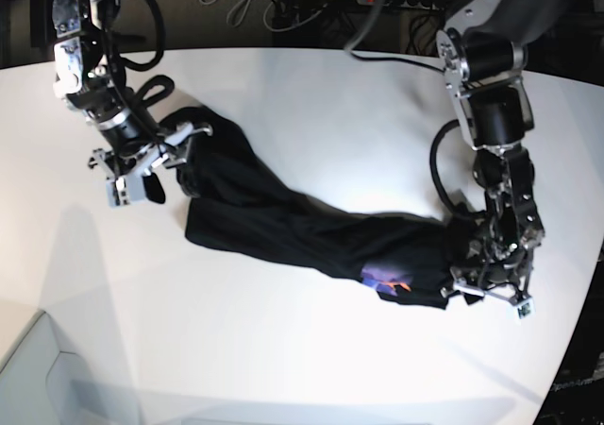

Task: Layout the t-shirt on the table in an organized manner, then fold the t-shirt properly
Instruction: 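Lower the stretched shirt onto the table and open both grippers, then sweep the left arm over the shirt to flatten it, then raise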

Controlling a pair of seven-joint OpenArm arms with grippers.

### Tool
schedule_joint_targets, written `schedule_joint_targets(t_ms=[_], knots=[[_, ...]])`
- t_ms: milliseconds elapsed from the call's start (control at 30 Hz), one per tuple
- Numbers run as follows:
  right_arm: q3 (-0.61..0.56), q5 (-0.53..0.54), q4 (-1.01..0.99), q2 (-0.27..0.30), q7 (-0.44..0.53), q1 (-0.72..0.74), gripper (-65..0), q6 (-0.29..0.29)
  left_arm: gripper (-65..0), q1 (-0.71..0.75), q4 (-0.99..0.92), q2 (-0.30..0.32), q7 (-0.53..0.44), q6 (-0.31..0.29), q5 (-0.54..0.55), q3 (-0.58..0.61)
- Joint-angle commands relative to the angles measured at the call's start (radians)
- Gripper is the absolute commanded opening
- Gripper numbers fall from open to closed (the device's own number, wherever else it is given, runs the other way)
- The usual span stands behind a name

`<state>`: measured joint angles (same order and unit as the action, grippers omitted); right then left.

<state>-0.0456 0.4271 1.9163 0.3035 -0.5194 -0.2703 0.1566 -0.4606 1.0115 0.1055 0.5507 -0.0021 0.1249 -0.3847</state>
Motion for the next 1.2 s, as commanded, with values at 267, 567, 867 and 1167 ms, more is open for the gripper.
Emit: schedule_joint_targets(t_ms=[267, 567, 867, 1167], knots=[[0.008, 0.014, 0.016, 0.012, 0.029, -0.008, -28.6, 0.001, -35.9, -0.037, -0.161, 0.004, -0.156, -0.003, 0.005, 0.049], [0.008, 0.014, 0.015, 0.009, 0.032, 0.012, -28.6, 0.001, -64.6, 0.11, 0.252, 0.004, -0.156, -0.002, 0.005, 0.057], [0.006, 0.014, -0.027, 0.006, 0.034, 0.042, -28.7, 0.001, -64.9, 0.174, 0.682, 0.004, -0.154, -0.002, 0.006, 0.066], [0.017, 0.014, -0.059, 0.013, 0.035, 0.019, -28.7, 0.001, -64.7, 0.01, 0.863, 0.064, -0.085, 0.001, 0.002, 0.065]])
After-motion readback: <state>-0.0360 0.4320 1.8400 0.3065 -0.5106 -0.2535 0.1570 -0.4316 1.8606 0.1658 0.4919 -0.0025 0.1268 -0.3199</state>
